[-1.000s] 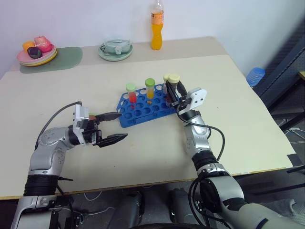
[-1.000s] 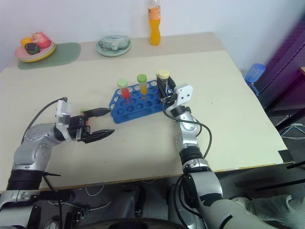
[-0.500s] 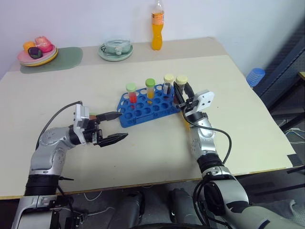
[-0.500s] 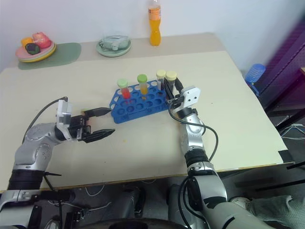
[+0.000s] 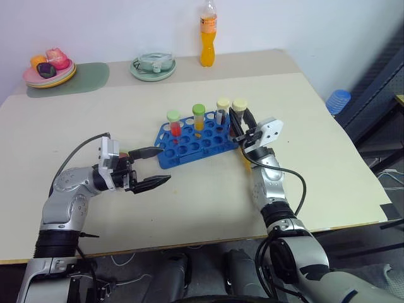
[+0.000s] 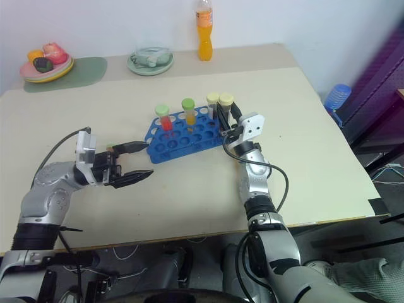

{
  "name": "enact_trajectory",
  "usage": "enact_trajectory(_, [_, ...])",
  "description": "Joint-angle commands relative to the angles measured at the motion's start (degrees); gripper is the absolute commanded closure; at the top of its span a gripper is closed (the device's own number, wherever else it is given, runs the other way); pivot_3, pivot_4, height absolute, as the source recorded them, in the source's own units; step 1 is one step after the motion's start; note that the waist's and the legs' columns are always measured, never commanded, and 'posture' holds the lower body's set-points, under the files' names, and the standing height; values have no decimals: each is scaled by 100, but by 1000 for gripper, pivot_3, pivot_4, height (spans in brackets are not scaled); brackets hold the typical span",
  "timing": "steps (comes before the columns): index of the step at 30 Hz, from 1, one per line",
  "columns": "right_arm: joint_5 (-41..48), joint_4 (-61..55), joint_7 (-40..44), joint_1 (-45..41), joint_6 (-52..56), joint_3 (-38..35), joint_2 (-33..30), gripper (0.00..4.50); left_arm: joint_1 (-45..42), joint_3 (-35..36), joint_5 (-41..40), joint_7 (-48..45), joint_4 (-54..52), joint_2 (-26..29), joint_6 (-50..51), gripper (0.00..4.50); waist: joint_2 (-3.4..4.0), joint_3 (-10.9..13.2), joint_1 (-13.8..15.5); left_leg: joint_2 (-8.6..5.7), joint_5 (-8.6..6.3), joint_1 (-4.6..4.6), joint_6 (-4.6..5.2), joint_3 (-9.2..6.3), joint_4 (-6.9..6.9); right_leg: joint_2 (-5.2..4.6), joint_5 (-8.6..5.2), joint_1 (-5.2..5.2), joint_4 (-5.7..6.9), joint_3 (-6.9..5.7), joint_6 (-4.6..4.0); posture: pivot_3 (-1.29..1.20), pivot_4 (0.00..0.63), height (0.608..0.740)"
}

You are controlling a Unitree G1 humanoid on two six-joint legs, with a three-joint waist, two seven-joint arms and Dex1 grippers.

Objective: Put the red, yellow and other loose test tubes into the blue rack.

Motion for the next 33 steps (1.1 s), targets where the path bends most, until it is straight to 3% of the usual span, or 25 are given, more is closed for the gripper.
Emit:
enact_trajectory(1, [-25,187,11,-63,19,20,13,3289,-88,3,-74,10,-203,7,5,0,0,0,0,0,0,0,0,0,0,0,0,0,0,0,0,0,150,740])
enact_trajectory(33, [-111,676,164,-255,-122,137,156,3289,85,93,-134,142,-510,46,172,0,3,2,-6,0,0,12,0,0,-7,1,-1,8,-3,2,-1,0,150,740])
